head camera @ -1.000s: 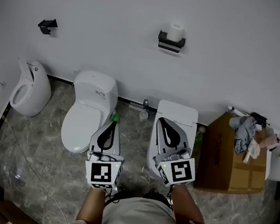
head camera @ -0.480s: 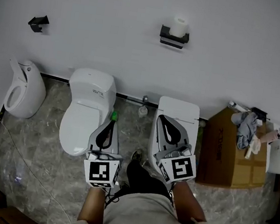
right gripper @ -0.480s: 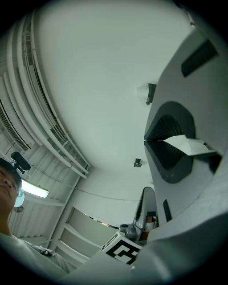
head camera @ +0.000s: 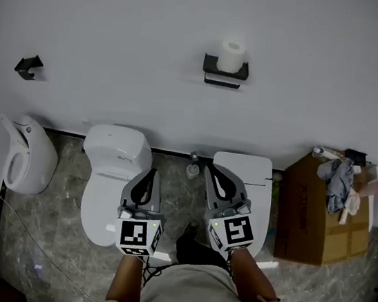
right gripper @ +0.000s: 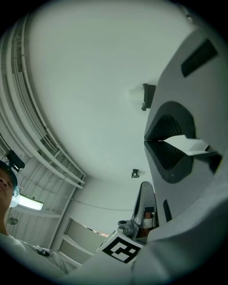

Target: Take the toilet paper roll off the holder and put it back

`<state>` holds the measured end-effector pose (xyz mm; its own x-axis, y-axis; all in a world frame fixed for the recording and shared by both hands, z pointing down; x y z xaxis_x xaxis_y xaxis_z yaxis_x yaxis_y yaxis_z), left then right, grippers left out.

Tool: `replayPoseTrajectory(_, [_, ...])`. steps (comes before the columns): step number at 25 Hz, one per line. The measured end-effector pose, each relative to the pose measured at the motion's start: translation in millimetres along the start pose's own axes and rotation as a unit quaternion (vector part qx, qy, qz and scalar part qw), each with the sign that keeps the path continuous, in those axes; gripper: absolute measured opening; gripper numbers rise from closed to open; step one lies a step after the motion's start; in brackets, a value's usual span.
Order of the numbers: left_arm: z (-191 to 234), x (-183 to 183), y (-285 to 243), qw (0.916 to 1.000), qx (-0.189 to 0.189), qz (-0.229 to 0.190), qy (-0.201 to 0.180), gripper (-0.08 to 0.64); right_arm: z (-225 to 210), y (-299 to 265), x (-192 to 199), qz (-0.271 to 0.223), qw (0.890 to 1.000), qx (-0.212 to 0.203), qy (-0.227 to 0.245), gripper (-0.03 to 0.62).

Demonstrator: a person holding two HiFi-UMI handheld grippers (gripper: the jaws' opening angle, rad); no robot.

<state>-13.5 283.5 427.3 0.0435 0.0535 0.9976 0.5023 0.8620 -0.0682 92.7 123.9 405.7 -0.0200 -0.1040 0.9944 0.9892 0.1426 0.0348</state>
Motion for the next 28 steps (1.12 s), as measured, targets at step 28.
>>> replayPoseTrajectory(28, [-26.2,-47.1,-245.2,0.9941,0.1,0.0,-0.043,0.008,-171.4,-67.7,21.3,0.011,0.992,0.12,-0.039,0.003])
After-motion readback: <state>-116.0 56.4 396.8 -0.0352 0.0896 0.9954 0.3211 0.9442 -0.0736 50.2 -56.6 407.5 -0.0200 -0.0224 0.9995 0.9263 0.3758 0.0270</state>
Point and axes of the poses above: the fingertips, and each gripper's own axes: y backward along the fingers, z to its left, x out of its underside, the point moved 8 cm from there along y, backward along the fingers
